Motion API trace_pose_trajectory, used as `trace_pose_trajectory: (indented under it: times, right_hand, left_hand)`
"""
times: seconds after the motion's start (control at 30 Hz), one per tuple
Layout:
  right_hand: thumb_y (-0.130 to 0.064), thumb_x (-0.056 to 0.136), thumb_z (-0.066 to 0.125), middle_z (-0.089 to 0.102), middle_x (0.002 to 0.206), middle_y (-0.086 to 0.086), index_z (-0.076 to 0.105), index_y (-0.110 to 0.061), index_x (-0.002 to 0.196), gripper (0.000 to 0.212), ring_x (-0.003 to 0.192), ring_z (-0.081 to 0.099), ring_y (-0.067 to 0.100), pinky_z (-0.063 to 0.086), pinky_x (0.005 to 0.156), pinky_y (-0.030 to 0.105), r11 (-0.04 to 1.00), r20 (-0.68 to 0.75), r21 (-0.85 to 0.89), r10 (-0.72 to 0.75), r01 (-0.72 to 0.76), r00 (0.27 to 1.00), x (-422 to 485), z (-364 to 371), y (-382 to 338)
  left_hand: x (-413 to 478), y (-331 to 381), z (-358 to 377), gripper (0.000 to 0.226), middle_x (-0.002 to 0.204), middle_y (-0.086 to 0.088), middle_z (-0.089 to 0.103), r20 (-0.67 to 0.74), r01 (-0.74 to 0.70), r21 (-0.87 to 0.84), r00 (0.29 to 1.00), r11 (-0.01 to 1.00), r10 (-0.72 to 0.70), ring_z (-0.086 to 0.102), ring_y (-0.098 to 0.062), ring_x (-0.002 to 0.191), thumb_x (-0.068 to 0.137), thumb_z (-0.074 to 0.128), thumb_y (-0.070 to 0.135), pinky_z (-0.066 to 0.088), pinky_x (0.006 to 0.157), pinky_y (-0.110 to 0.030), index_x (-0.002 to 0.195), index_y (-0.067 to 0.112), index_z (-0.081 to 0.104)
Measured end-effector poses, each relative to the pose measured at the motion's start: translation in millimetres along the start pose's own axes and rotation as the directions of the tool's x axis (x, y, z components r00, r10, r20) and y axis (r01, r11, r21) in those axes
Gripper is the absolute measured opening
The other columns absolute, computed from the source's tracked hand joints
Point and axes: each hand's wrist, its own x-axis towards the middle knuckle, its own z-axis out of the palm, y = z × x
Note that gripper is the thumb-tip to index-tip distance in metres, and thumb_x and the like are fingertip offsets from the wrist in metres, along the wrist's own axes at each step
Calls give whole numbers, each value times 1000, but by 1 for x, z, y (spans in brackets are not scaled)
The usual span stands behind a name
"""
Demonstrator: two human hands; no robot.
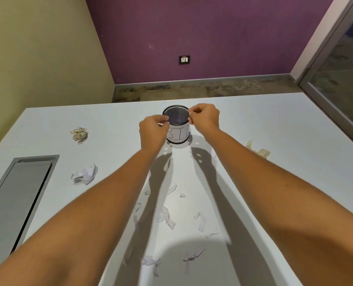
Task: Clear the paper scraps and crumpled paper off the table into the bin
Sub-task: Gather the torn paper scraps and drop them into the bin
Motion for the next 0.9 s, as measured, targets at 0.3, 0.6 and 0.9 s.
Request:
trace_pose_trajectory:
  times: [0.3,0.6,0.9]
  right_hand:
    - [2,83,56,70,86,14,71,-4,86,17,73,61,21,56,83,37,994,78,-57,99,-94,992,-92,-25,79]
    - [-14,90,54,57,130,4,61,-16,117,28,117,53,20,39,97,26,911,431,-348,-54,221,901,-179,-56,134]
    - [-8,98,38,19,156,2,38,-19,139,43,145,11,18,18,115,29,744,665,-471,-54,475,745,-211,-67,166]
  left_hand:
    - [-129,-54,-7,22,103,-12,72,116,105,27,987,994,-108,66,-20,90,86,56,7,47,82,-21,102,9,70]
    - [-223,-87,-51,20,111,-5,69,116,-43,200,993,979,20,61,-25,105,87,55,5,43,91,-32,102,10,69]
    - [-269,-126,-77,40,132,-5,56,95,-53,576,995,815,-2,47,-22,129,87,37,30,34,100,-51,118,18,59]
